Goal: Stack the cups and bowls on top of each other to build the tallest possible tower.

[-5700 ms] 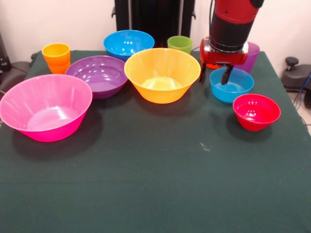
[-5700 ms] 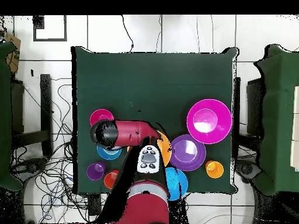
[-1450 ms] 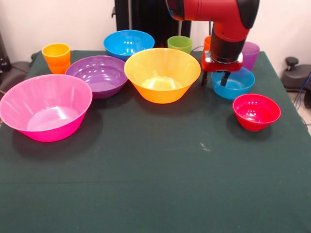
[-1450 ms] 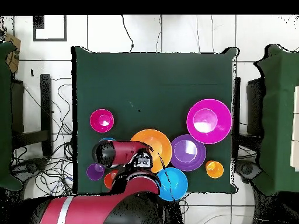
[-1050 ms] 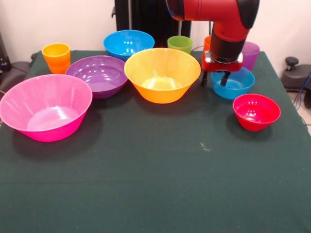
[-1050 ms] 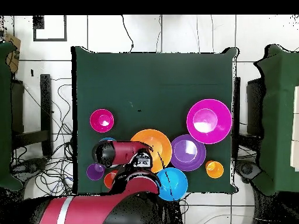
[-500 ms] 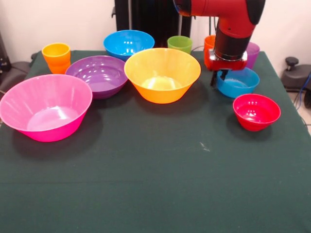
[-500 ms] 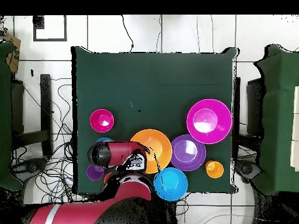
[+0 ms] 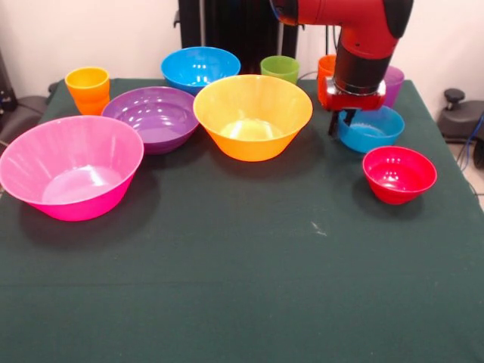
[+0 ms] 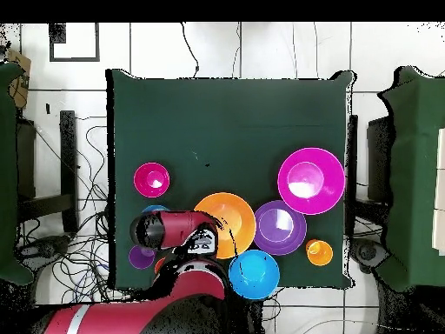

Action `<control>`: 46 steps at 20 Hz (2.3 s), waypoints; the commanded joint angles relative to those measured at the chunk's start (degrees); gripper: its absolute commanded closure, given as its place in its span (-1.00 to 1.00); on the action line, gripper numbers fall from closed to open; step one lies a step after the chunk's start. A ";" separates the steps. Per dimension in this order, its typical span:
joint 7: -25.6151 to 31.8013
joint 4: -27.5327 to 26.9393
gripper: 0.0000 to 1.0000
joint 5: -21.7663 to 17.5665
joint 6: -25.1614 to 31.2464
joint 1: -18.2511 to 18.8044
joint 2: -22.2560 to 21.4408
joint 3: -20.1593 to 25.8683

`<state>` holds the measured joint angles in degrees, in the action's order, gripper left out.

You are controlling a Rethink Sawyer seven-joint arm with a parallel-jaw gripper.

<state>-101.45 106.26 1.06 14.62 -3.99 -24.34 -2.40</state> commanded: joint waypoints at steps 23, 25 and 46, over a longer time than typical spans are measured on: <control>-6.84 0.78 1.00 2.74 8.06 5.99 -10.46 7.53; -6.99 -0.44 1.00 2.84 8.17 5.78 -10.31 7.23; -7.16 -2.33 1.00 5.82 11.95 6.17 -13.79 8.36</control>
<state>-101.45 106.59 5.09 21.96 2.03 -38.09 1.09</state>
